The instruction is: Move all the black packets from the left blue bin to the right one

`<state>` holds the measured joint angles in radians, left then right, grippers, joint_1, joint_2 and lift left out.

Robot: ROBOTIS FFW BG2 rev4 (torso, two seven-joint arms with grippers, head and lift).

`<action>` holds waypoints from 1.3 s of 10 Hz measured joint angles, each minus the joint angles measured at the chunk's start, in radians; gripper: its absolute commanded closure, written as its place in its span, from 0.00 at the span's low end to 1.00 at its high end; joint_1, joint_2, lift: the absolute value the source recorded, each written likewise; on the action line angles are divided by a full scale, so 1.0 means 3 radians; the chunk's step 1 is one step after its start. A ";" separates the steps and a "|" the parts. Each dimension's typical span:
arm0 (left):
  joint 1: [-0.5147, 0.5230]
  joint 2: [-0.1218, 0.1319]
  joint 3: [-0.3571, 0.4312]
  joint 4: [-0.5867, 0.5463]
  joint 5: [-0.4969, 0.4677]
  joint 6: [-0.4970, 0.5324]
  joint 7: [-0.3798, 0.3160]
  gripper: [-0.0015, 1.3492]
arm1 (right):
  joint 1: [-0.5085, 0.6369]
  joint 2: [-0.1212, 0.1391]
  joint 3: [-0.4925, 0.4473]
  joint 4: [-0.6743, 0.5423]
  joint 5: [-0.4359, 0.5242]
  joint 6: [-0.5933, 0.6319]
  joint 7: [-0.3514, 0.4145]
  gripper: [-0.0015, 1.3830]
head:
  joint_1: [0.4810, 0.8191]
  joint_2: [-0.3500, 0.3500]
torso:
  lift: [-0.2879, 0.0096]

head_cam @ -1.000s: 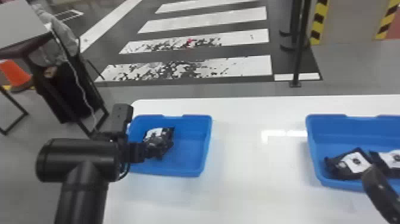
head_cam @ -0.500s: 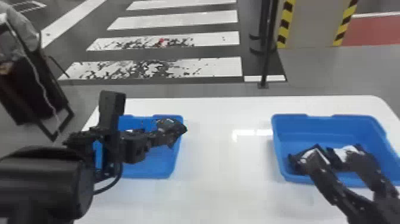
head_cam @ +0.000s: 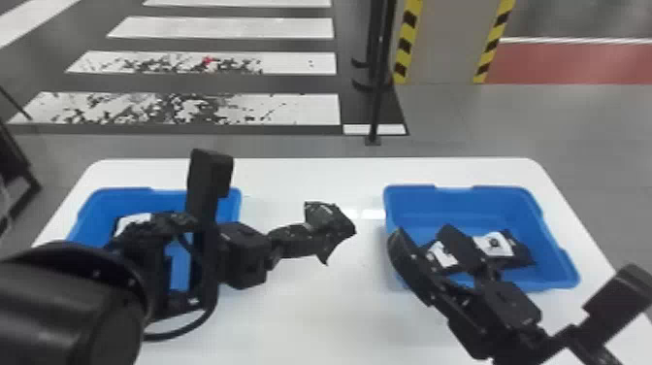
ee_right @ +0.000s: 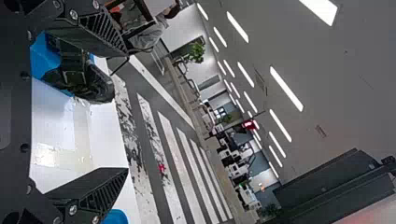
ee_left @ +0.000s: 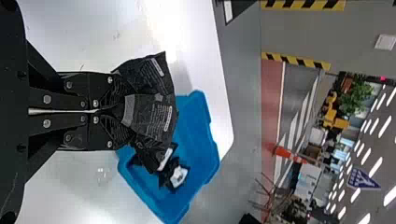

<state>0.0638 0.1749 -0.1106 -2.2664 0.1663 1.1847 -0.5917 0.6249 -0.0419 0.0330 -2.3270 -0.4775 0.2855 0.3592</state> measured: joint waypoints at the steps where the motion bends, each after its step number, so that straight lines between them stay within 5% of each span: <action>1: -0.0013 0.0003 -0.0120 -0.0001 0.0118 -0.0018 0.0000 0.89 | -0.0101 -0.0003 0.0008 0.0091 -0.0014 0.0003 0.0007 0.11 | 0.63 0.38 | 0.50; 6: -0.0039 0.0020 -0.0347 -0.0025 0.0345 -0.0050 0.0009 0.89 | -0.0436 -0.0049 0.0075 0.0413 -0.0096 0.0023 0.0004 0.17 | 0.63 0.31 | 0.50; 7: -0.0043 0.0020 -0.0362 -0.0025 0.0362 -0.0064 0.0010 0.89 | -0.0463 -0.0053 0.0118 0.0456 -0.0126 0.0026 0.0004 0.29 | 0.63 0.32 | 0.50; 10: -0.0043 0.0015 -0.0392 -0.0026 0.0411 -0.0094 0.0014 0.89 | -0.0543 -0.0050 0.0149 0.0605 -0.0240 0.0002 -0.0002 0.88 | 0.63 0.32 | 0.50; 13: -0.0040 0.0014 -0.0385 -0.0025 0.0417 -0.0107 0.0014 0.89 | -0.0555 -0.0049 0.0156 0.0628 -0.0304 -0.0004 -0.0002 0.92 | 0.63 0.32 | 0.50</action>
<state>0.0518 0.1791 -0.2262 -2.2741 0.2913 1.1527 -0.5874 0.4586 -0.0567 0.0799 -2.1385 -0.5688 0.2844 0.3588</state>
